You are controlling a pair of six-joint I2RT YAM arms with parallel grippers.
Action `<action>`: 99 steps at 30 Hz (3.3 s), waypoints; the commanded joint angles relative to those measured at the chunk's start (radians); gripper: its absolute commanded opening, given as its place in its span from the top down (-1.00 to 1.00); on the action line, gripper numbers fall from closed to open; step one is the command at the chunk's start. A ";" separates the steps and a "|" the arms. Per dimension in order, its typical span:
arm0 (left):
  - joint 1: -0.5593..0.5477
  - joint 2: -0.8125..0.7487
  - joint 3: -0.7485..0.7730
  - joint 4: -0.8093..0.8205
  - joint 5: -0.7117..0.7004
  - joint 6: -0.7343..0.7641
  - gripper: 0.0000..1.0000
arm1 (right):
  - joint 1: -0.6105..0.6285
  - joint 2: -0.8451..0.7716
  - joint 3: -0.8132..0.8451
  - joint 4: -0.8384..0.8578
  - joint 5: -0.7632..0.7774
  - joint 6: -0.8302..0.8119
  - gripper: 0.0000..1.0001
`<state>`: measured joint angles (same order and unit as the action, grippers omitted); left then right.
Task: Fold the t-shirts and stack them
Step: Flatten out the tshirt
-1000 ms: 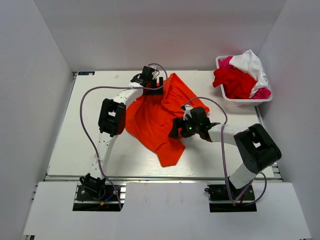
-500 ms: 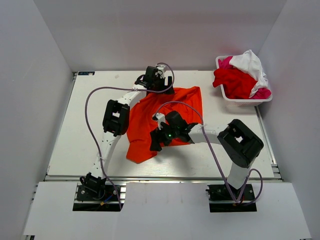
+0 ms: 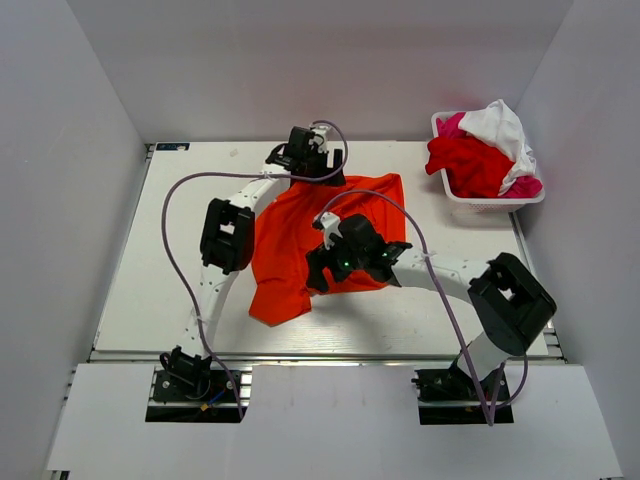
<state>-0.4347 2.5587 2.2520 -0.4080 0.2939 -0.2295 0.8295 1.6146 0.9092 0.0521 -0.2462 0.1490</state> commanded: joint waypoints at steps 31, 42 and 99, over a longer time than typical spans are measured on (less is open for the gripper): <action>-0.004 -1.388 -1.594 -0.157 -0.245 -0.271 -1.00 | -0.248 -0.164 -0.058 -0.224 0.338 0.034 -0.78; -0.024 -1.365 -1.680 -0.147 -0.200 -0.309 -0.78 | -0.267 -0.130 -0.049 -0.189 0.255 0.032 -0.75; -0.030 -1.229 -0.440 -0.152 -0.845 0.070 1.00 | -0.329 -0.539 0.413 -0.155 0.960 -0.117 1.00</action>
<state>-0.4717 1.3106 1.6913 -0.5533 -0.4572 -0.2722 0.5167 1.0985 1.2316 -0.1398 0.6304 0.1322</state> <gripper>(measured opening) 0.023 0.008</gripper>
